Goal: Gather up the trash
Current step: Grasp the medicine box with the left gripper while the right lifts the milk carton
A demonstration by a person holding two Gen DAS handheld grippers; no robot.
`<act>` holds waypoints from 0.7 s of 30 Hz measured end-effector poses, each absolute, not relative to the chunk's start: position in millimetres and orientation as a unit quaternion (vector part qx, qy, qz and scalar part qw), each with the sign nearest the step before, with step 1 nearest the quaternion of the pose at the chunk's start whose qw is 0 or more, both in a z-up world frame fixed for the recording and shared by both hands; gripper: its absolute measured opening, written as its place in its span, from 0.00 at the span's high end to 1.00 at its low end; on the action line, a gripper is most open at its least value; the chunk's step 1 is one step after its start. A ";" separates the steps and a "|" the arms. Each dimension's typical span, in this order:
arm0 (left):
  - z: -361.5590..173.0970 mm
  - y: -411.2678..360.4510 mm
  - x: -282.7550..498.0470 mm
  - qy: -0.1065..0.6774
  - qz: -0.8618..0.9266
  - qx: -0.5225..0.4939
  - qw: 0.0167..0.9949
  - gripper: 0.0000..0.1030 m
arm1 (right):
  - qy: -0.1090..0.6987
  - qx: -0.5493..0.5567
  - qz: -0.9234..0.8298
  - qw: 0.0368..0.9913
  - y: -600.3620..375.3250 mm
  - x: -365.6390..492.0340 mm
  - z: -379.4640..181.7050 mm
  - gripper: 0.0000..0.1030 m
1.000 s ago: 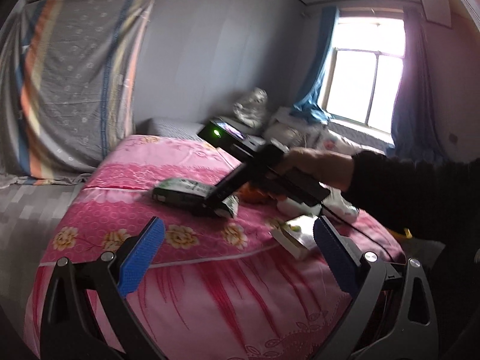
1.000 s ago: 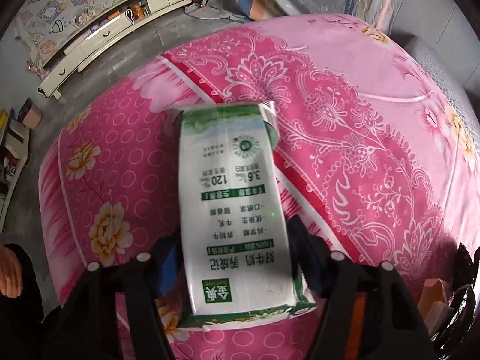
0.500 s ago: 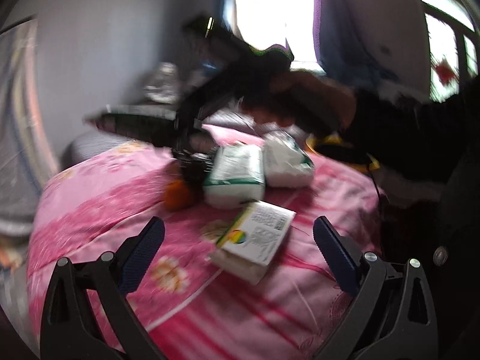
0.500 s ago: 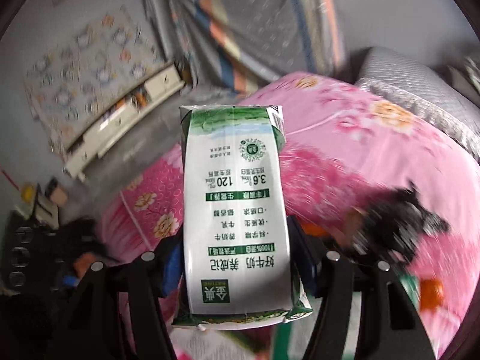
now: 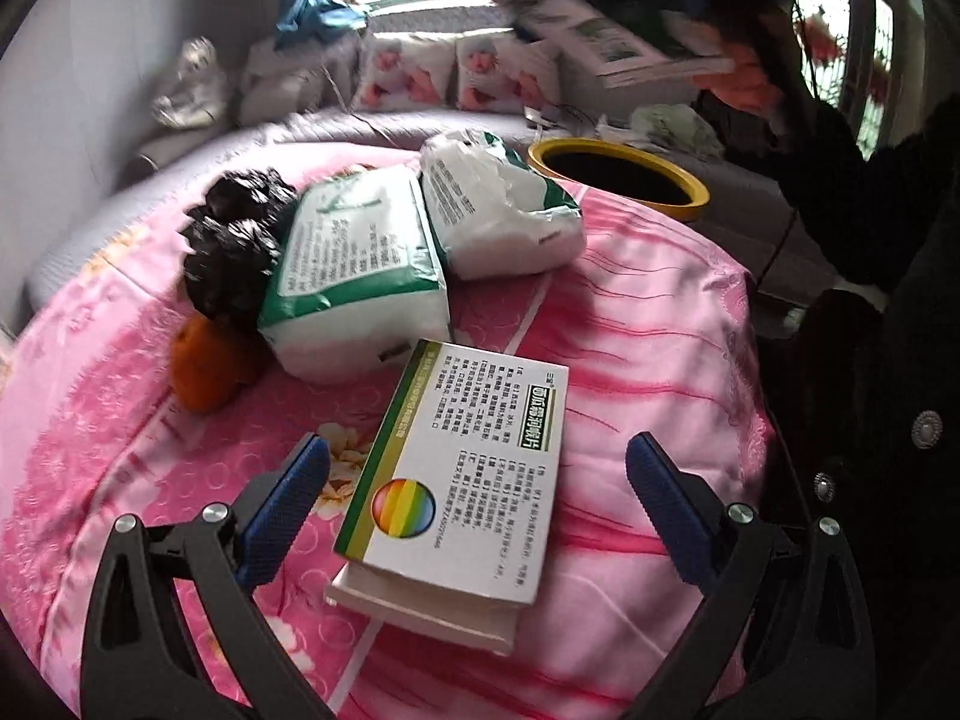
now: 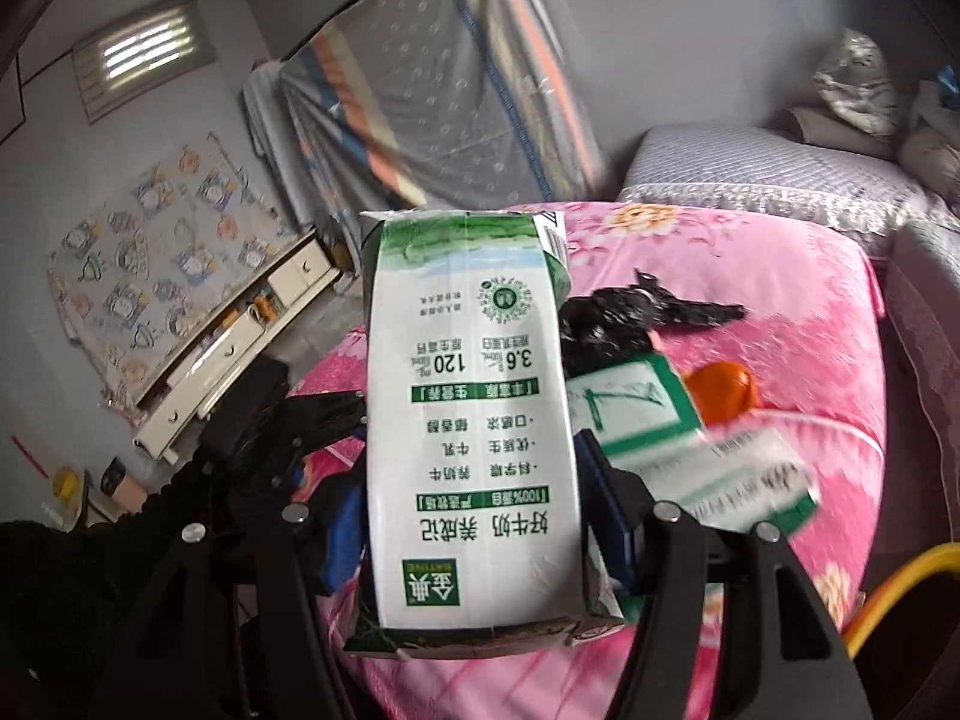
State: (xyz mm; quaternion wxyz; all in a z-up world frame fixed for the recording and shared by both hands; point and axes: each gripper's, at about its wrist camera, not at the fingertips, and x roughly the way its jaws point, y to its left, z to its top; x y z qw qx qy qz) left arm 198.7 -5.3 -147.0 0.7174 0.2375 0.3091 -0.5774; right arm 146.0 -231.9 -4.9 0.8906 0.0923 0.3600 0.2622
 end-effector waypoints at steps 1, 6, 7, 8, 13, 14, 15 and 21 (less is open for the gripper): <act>-148.1 -6.8 203.2 0.317 -0.582 0.234 0.711 0.08 | 0.357 0.096 0.261 0.892 -234.5 141.6 -5.4 0.42; -159.5 -19.5 218.8 0.350 -0.580 0.236 0.697 0.09 | 0.343 0.110 0.248 0.900 -245.2 119.3 -9.2 0.42; -160.4 -19.7 218.5 0.351 -0.580 0.236 0.696 0.16 | 0.340 0.111 0.247 0.900 -244.5 122.6 -8.6 0.42; -162.0 -20.7 218.0 0.353 -0.582 0.237 0.693 0.30 | 0.336 0.113 0.245 0.902 -246.4 121.1 -7.8 0.42; -164.6 -22.5 207.0 0.347 -0.574 0.251 0.698 0.35 | 0.328 0.124 0.241 0.905 -252.8 116.4 -6.5 0.42; -162.1 -21.1 205.3 0.346 -0.578 0.247 0.697 0.36 | 0.326 0.125 0.240 0.906 -254.3 115.3 -5.9 0.42; -156.8 -17.0 201.2 0.339 -0.581 0.242 0.699 0.36 | 0.323 0.127 0.241 0.907 -255.8 113.7 -4.8 0.42; -119.1 10.2 183.5 0.301 -0.586 0.206 0.724 0.35 | 0.296 0.156 0.234 0.913 -277.4 107.0 0.6 0.42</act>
